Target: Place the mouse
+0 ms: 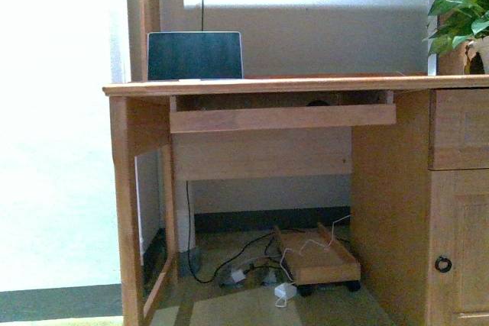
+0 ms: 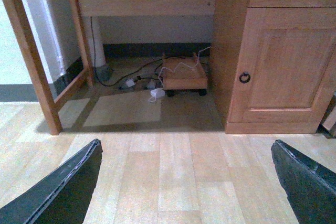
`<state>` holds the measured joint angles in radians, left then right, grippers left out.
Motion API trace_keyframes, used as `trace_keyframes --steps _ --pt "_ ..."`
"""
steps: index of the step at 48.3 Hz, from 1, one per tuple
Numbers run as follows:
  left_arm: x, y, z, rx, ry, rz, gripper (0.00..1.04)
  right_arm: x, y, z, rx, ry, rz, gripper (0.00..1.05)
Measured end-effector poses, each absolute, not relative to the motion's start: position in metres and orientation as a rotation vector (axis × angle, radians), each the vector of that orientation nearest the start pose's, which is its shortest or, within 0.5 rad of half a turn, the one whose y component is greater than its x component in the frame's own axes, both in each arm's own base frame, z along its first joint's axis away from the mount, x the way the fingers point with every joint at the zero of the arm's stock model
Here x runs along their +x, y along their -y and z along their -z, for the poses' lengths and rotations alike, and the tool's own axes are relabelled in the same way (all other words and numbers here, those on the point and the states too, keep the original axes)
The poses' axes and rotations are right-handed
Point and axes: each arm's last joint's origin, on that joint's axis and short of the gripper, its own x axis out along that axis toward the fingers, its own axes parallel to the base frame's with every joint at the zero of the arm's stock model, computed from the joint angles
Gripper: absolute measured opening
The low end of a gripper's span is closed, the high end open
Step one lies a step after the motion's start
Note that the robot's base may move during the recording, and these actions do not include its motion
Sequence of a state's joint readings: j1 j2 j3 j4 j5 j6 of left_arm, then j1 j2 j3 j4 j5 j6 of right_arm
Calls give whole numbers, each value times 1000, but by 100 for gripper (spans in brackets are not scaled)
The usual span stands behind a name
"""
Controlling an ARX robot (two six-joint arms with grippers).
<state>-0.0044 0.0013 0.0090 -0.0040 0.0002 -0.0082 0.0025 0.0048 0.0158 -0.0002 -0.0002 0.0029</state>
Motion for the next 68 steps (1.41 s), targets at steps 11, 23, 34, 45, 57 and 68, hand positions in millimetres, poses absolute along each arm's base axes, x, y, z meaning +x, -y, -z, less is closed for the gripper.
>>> trace_keyframes --steps 11,23,34,45,57,68 --pt "97 0 -166 -8 4 5 97 97 0 -169 3 11 -3 97" --pt "97 0 -166 -8 3 5 97 97 0 -169 3 11 -3 97" --pt "97 0 -166 -8 4 4 97 97 0 -169 3 11 -3 97" --pt "97 0 -166 -8 4 5 97 97 0 -169 3 11 -3 97" --pt "97 0 -166 -8 4 5 97 97 0 -169 3 11 -3 97" --pt "97 0 -166 -8 4 4 97 97 0 -169 3 11 -3 97"
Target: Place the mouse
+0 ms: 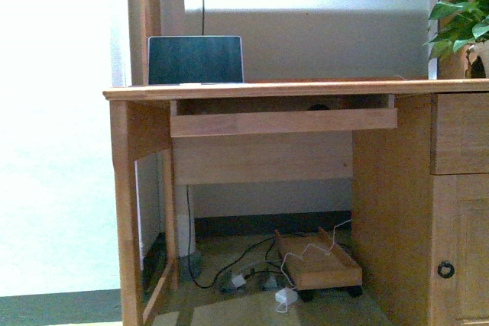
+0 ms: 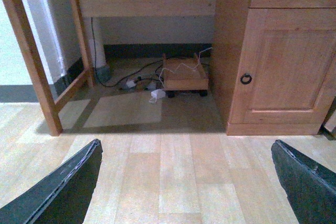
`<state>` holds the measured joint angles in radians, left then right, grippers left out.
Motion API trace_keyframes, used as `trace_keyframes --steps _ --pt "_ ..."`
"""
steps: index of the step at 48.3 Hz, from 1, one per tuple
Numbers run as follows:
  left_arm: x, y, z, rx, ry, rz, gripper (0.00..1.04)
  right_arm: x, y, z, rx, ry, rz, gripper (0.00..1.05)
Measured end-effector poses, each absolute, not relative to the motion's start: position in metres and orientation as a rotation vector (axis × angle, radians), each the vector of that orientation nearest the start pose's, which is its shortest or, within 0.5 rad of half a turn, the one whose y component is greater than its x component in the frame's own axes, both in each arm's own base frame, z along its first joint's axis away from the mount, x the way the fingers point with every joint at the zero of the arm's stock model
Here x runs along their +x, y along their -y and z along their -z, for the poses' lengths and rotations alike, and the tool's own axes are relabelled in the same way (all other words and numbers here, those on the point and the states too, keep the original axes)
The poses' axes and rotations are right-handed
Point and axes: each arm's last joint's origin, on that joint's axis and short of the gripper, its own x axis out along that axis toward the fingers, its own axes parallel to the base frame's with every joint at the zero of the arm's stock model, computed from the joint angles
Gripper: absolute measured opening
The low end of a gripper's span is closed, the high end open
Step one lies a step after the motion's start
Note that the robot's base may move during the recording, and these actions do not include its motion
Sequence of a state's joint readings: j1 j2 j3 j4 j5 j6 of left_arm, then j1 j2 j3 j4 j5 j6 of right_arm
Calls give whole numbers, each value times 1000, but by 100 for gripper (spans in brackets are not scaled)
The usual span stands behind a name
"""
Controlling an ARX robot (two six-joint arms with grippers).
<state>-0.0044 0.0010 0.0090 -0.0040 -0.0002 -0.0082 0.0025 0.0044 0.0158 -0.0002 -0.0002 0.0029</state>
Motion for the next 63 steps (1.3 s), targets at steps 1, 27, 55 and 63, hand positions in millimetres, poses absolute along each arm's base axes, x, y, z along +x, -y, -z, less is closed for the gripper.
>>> trace_keyframes --steps 1,27,55,63 --pt "97 0 -166 -8 4 4 97 97 0 -169 3 11 -3 97" --pt "97 0 -166 -8 4 4 97 97 0 -169 3 11 -2 97" --pt "97 0 -166 -8 4 4 97 97 0 -169 3 11 -2 97" --pt "97 0 -166 -8 3 5 97 97 0 -168 3 10 0 97"
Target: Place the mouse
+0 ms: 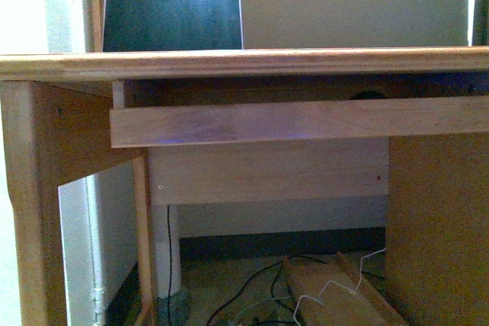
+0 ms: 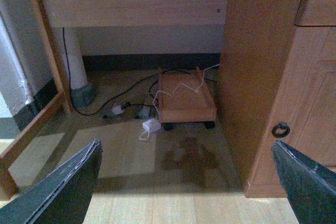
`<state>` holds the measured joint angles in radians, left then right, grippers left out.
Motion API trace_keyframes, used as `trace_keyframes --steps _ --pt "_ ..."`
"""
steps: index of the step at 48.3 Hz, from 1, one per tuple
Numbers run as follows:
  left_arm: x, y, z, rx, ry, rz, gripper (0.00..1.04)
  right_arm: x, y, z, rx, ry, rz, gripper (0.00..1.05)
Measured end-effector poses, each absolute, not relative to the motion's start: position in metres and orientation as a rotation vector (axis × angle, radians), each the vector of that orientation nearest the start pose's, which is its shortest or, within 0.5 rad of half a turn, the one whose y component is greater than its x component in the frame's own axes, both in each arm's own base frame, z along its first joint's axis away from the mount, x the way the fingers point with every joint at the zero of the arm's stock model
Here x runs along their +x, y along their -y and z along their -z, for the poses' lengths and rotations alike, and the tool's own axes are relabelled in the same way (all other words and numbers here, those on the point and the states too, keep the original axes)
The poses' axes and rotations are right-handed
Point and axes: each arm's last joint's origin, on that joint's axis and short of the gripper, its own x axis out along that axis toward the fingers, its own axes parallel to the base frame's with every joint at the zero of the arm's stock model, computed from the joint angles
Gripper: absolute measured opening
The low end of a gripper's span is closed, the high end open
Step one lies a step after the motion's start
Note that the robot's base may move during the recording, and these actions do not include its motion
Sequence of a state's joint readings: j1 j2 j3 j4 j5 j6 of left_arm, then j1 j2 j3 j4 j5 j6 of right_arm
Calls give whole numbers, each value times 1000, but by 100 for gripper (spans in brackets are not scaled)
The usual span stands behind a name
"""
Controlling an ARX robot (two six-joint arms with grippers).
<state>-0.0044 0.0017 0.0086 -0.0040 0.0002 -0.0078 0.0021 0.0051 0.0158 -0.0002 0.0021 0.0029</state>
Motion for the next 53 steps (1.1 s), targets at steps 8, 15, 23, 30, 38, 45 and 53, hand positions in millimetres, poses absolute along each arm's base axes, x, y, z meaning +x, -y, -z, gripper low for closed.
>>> trace_keyframes --steps 8,15,23,30,38,45,53 --pt "97 0 -166 -8 3 5 97 97 0 -169 3 11 -1 97" --pt "97 0 -166 -8 3 4 97 97 0 -169 3 11 -2 97" --pt "97 0 -166 -8 3 5 97 97 0 -169 3 11 -2 97" --pt "97 0 -166 -8 3 4 97 97 0 -169 2 11 -2 97" --pt "97 0 -166 -8 3 4 97 97 0 -169 2 11 -2 97" --pt "97 0 -166 -8 3 5 97 97 0 -169 3 11 -2 97" --pt "98 2 -166 -142 -188 83 97 97 0 -169 3 11 -1 97"
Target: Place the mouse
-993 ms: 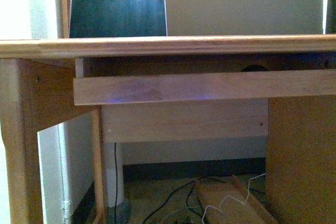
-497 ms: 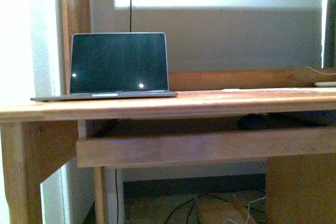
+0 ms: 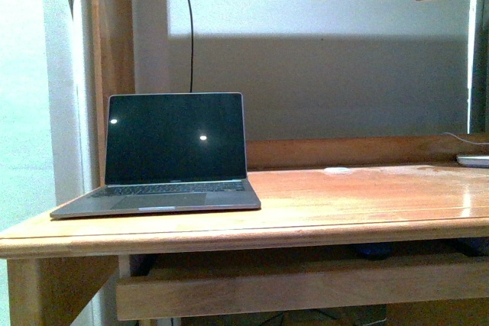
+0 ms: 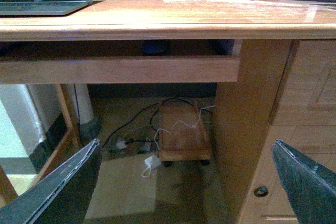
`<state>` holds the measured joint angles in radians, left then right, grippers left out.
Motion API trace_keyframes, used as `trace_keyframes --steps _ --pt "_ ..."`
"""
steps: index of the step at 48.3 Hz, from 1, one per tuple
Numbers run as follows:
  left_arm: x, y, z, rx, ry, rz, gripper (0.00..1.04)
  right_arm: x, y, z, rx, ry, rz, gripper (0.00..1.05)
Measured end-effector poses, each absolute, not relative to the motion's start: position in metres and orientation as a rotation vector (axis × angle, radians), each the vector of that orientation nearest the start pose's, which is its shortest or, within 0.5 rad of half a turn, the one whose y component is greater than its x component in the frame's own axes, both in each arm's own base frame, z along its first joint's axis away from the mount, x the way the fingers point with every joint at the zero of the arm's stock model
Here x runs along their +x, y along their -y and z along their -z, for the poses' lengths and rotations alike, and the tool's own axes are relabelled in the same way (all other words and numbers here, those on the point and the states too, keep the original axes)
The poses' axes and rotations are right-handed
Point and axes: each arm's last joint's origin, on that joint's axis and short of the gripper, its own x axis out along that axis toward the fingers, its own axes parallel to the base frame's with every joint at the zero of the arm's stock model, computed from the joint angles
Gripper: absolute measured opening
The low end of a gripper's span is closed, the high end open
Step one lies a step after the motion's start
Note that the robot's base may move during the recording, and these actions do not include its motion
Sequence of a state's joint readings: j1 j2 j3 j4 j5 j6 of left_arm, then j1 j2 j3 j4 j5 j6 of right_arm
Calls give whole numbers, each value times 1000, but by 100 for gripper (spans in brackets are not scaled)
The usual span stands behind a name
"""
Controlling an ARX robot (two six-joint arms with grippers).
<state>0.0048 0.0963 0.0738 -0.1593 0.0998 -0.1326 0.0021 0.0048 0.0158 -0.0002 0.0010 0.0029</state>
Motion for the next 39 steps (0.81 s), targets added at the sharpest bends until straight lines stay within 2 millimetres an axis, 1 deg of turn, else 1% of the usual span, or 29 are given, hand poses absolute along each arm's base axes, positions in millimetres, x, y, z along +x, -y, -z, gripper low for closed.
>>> trace_keyframes --steps 1,3,5,8,13,15,16,18,20,24,27,28,30,34,36,39 --pt "101 3 -164 -176 -249 82 97 97 0 -169 3 11 -2 97" --pt "105 4 -161 -191 -303 73 97 97 0 -169 3 11 -3 97" --pt "112 4 -161 -190 -323 75 97 97 0 -169 3 11 0 97" --pt "125 3 -167 -134 -316 80 97 97 0 -169 3 11 -1 97" --pt "154 4 -179 51 -253 90 97 97 0 -169 3 11 -1 97" --pt "171 7 -182 172 -208 108 97 97 0 -169 3 11 0 97" --pt "177 9 -182 206 -194 120 97 97 0 -169 3 11 0 97" --pt "193 13 -182 336 -152 154 97 97 0 -169 3 11 -1 97" --pt "211 19 -178 483 -95 213 97 97 0 -169 3 11 -1 97" --pt "240 27 -169 708 -13 295 97 97 0 -169 3 11 -1 97" --pt "254 30 -162 819 14 321 97 97 0 -169 3 11 -1 97" --pt "256 31 -161 829 21 329 97 97 0 -169 3 11 -1 97" --pt "267 32 -154 911 34 352 97 97 0 -169 3 11 -1 97" --pt "284 32 -145 983 32 378 97 97 0 -169 3 11 -1 97" --pt "297 31 -139 1040 29 384 97 97 0 -169 3 11 -1 97" --pt "314 30 -133 1081 35 397 97 97 0 -169 2 11 -1 97"
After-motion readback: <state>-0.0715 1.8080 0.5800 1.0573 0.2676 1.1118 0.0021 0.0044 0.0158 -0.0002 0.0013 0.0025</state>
